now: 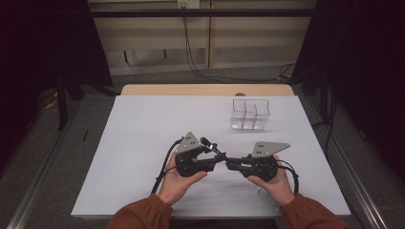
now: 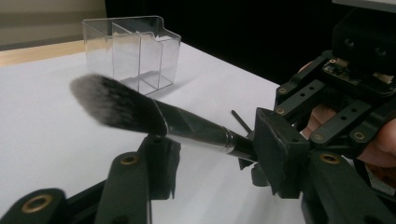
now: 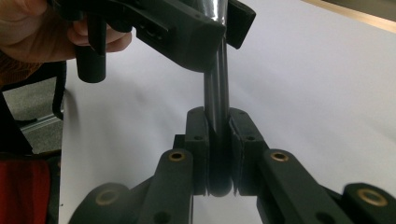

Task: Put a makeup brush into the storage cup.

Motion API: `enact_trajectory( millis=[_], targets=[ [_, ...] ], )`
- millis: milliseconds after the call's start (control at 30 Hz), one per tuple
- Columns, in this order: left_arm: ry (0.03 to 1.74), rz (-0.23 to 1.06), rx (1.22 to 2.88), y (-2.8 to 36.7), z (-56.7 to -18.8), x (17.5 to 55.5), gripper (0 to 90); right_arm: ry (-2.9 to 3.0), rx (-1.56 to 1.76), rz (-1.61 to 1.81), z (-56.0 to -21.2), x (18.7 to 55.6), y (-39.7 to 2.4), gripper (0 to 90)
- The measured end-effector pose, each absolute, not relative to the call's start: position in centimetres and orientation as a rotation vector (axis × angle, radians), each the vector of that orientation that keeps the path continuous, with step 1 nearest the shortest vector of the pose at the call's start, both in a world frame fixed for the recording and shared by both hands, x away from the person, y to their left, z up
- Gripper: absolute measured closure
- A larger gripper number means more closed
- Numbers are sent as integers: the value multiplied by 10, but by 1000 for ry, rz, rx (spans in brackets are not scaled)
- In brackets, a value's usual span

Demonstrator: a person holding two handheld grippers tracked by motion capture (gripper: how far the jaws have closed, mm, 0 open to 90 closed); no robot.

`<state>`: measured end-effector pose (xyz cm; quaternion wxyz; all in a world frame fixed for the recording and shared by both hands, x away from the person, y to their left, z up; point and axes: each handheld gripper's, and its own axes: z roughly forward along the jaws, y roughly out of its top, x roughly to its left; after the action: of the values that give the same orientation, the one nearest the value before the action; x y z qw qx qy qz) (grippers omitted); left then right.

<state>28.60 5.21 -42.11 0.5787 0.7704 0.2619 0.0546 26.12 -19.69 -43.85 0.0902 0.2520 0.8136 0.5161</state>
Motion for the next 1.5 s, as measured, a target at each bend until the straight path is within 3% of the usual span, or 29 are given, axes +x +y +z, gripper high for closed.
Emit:
enact_trajectory(
  millis=[300, 1067, 1233, 1500],
  targets=[
    [628, 92, 1753, 53, -418, 287, 648, 2436, 740, 1529, -441, 261, -194, 798],
    [602, -53, 1767, 49, -405, 293, 794, 2435, 779, 1587, -443, 266, -193, 751],
    [594, -52, 1776, 50, -404, 293, 796, 2432, 780, 1610, -444, 267, -193, 713],
    [596, -57, 1791, 52, -401, 293, 796, 2432, 783, 1636, -443, 267, -195, 560]
  ],
)
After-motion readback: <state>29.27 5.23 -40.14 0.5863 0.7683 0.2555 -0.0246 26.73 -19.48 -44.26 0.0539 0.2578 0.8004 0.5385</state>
